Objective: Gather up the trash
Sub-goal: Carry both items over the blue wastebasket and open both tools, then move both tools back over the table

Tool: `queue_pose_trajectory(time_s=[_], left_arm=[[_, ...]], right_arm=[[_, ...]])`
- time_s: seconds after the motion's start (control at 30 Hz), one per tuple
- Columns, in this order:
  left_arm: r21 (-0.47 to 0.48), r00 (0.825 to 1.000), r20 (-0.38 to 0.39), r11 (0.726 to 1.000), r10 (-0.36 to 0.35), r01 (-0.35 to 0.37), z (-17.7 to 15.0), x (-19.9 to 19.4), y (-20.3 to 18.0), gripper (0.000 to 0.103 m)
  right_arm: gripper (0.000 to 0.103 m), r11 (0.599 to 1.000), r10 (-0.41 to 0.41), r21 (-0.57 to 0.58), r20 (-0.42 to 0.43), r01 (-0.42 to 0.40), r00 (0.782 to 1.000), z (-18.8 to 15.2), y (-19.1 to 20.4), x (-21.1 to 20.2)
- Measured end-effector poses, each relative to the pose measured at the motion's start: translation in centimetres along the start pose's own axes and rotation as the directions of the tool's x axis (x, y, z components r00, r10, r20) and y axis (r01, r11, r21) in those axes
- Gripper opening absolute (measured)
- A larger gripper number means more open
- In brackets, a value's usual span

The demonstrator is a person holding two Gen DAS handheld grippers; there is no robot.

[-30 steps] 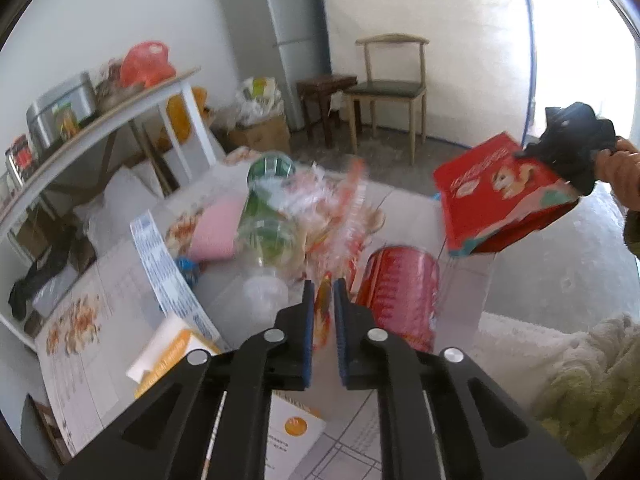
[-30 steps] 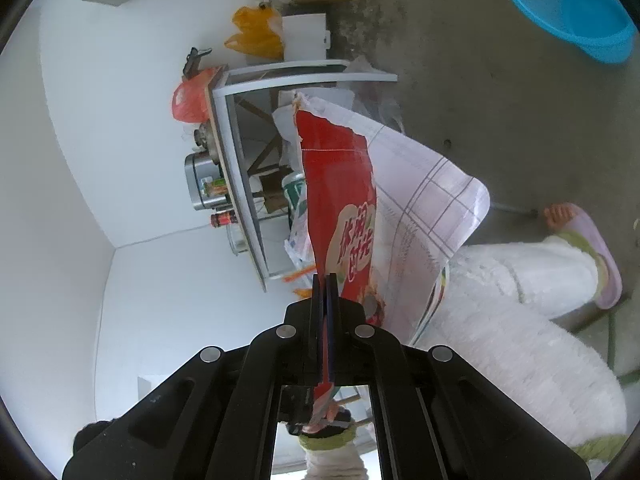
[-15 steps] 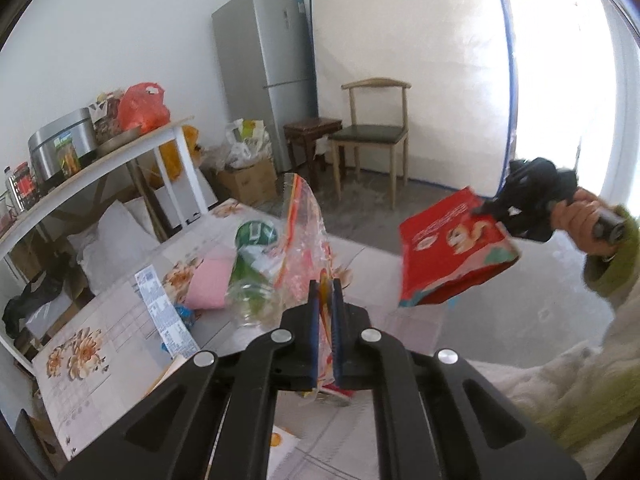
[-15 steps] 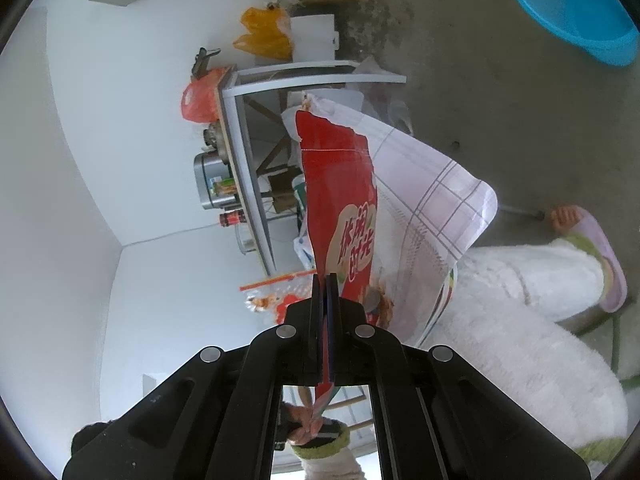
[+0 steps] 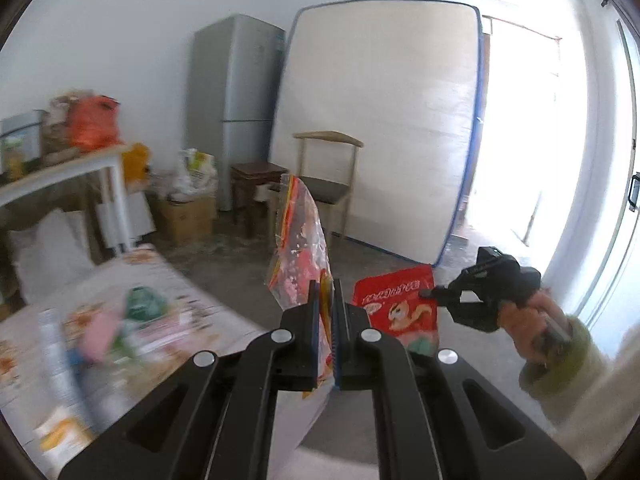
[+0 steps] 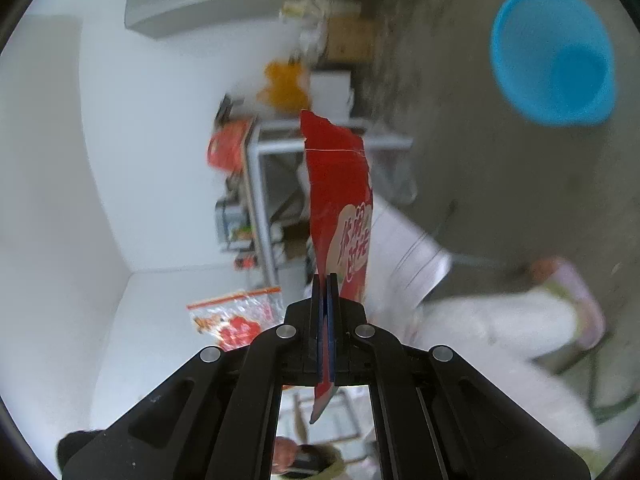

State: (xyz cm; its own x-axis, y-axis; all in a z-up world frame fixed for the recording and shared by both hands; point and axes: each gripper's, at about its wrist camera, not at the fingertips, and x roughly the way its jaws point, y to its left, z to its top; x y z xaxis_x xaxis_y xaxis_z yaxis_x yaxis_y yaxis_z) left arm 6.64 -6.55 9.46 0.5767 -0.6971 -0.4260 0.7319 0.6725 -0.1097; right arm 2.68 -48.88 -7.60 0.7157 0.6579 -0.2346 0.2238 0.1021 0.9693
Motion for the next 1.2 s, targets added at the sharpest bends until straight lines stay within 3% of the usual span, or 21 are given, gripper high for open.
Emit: queue_pose_trajectory(time_s=[0.17,0.3,0.47,0.5,0.7,0.73,0.77,0.8,0.83,0.87,0.97,1.2], left_arm=[[-0.068,0.986,-0.108,0.991,-0.126,0.119,2.4,11.4,-2.8,0.005],[-0.119,0.951,-0.256,0.982,-0.172,0.145,3.4,22.4,-5.1,0.005],[-0.210,0.889,-0.396,0.965,-0.231,0.158,2.9,33.3,-6.3,0.005],[-0.222,0.877,-0.420,0.963,-0.234,0.150,2.7,35.6,-6.4,0.005],[-0.144,0.848,-0.508,0.986,-0.151,0.089,0.4,44.8,-8.1,0.006],[-0.147,0.845,-0.515,0.986,-0.145,0.079,-0.2,45.9,-8.0,0.008],[-0.151,0.838,-0.528,0.986,-0.138,0.067,-0.7,46.8,-8.1,0.017],[-0.158,0.825,-0.550,0.986,-0.131,0.052,-1.4,47.8,-8.1,0.032],[-0.163,0.816,-0.566,0.986,-0.117,0.029,-1.9,48.3,-7.8,0.040],[-0.164,0.814,-0.573,0.986,-0.098,0.003,-2.3,48.5,-7.6,0.048],[-0.189,0.830,-0.551,0.982,-0.084,-0.026,-2.1,47.7,-6.3,0.057],[-0.197,0.865,-0.494,0.980,-0.086,-0.015,0.3,43.2,-6.2,0.063]], right_arm=[[0.001,0.994,-0.108,0.007,0.135,0.108,0.985,3.9,-2.2,-3.4],[0.001,0.982,-0.186,0.049,0.186,0.180,0.965,7.3,-5.0,-3.7],[0.001,0.955,-0.294,0.106,0.226,0.276,0.929,12.4,-8.8,-2.3],[0.001,0.951,-0.306,0.109,0.227,0.288,0.924,13.2,-9.5,-1.9],[0.005,0.908,-0.418,0.129,0.229,0.399,0.879,18.0,-13.1,1.0],[0.006,0.900,-0.436,0.126,0.220,0.418,0.873,18.8,-14.0,1.5],[0.013,0.888,-0.459,0.136,0.210,0.439,0.863,19.3,-14.7,2.0],[0.026,0.866,-0.500,0.145,0.203,0.479,0.842,19.8,-15.7,2.4],[0.032,0.848,-0.530,0.147,0.206,0.510,0.822,19.7,-16.1,2.2],[0.039,0.830,-0.558,0.150,0.214,0.537,0.802,19.7,-16.6,2.1],[0.042,0.824,-0.566,0.148,0.238,0.547,0.789,18.9,-17.2,0.8],[0.048,0.798,-0.593,0.111,0.321,0.592,0.738,16.5,-15.7,-2.5]])
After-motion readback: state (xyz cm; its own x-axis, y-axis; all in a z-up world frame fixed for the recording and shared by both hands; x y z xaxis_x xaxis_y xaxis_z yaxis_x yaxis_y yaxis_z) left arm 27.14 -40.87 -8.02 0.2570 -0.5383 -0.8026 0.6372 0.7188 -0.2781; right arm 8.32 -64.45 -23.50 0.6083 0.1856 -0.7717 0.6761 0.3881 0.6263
